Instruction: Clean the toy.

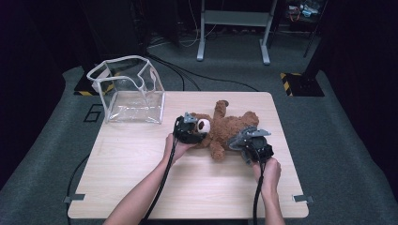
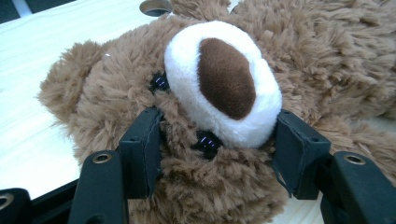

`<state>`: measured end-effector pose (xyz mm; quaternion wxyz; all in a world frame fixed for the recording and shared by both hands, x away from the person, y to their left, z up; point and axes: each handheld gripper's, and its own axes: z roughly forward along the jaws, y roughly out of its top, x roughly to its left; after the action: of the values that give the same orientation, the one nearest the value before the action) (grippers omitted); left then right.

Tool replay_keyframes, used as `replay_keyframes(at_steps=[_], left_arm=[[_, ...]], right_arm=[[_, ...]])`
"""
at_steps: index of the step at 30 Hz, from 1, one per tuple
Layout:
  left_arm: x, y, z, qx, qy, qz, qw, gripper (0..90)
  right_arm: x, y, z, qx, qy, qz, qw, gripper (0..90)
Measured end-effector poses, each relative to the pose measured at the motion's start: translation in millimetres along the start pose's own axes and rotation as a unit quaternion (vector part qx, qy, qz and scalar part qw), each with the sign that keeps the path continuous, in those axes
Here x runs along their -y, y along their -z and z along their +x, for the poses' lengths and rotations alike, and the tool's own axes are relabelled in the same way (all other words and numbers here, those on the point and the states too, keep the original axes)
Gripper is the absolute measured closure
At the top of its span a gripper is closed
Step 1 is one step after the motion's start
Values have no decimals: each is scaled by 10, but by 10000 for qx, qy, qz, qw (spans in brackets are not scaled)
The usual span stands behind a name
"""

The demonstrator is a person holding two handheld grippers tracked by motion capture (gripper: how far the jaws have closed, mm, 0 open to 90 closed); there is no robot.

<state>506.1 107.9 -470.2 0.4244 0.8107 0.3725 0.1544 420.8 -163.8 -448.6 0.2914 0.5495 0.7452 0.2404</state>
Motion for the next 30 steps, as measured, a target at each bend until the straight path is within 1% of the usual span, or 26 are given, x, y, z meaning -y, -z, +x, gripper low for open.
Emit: replay_keyframes(at_steps=[2, 4, 6, 7, 8, 10, 11, 12, 13, 14, 16, 17, 19, 20, 22, 24, 25, 26, 28, 29, 30], left_arm=[[2, 0, 5, 21, 8, 4, 10000, 394], [1, 2, 6, 25, 17, 20, 10000, 394], [3, -2, 9, 39, 40, -1, 10000, 394], [3, -4, 10, 48, 67, -18, 10000, 394], [4, -3, 18, 47, 64, -10, 10000, 394], [5, -4, 26, 55, 63, -19, 10000, 395], [5, -6, 22, 59, 80, -24, 9999, 394], [4, -5, 20, 51, 77, -18, 10000, 394], [5, -6, 17, 35, 77, -29, 10000, 394], [3, -4, 20, 51, 72, -12, 10000, 394], [3, -2, 20, 53, 69, -1, 10000, 394], [3, -2, 19, 53, 66, 1, 10000, 394], [3, -1, 19, 64, 66, 6, 10000, 394], [4, -1, 19, 71, 61, 10, 10000, 394], [6, -3, 19, 83, 45, 14, 10000, 394], [7, -4, 22, 94, 47, 5, 9999, 394], [6, -4, 22, 94, 47, 5, 9999, 395], [7, -4, 22, 96, 45, 5, 9999, 394], [8, -6, 24, 109, 52, -4, 9999, 395], [9, -6, 24, 112, 55, -5, 9999, 394], [11, -5, 25, 113, 53, -10, 9999, 394]], right_arm=[[111, -54, -76, 76, -120, 109, 9998, 713], [203, -68, -156, 81, -241, 196, 9995, 712], [240, -34, -211, 50, -377, 196, 9991, 709], [238, 21, -238, 15, -415, 95, 9991, 706], [219, 81, -236, -16, -461, 9, 9989, 702], [151, 205, -197, -101, -427, -225, 9988, 699], [109, 259, -165, -174, -350, -354, 9986, 699], [66, 307, -119, -325, -345, -471, 9978, 700], [34, 336, -83, -385, -297, -526, 9974, 700], [-19, 359, -15, -453, -188, -550, 9973, 700], [-76, 326, 85, -529, -75, -554, 9970, 700], [-96, 265, 151, -554, -30, -457, 9974, 700], [-81, 128, 216, -513, 87, -325, 9981, 702], [-53, 77, 235, -495, 36, -217, 9985, 703], [18, 23, 220, -491, -14, -177, 9986, 706], [112, 3, 164, -456, -44, -128, 9989, 708], [143, 1, 141, -400, -51, -96, 9991, 708], [195, -6, 102, -292, -105, -26, 9995, 709], [270, -22, 21, -263, -156, 57, 9995, 709], [320, -31, -27, -209, -223, 115, 9995, 709], [354, -33, -68, -224, -278, 135, 9993, 709]])
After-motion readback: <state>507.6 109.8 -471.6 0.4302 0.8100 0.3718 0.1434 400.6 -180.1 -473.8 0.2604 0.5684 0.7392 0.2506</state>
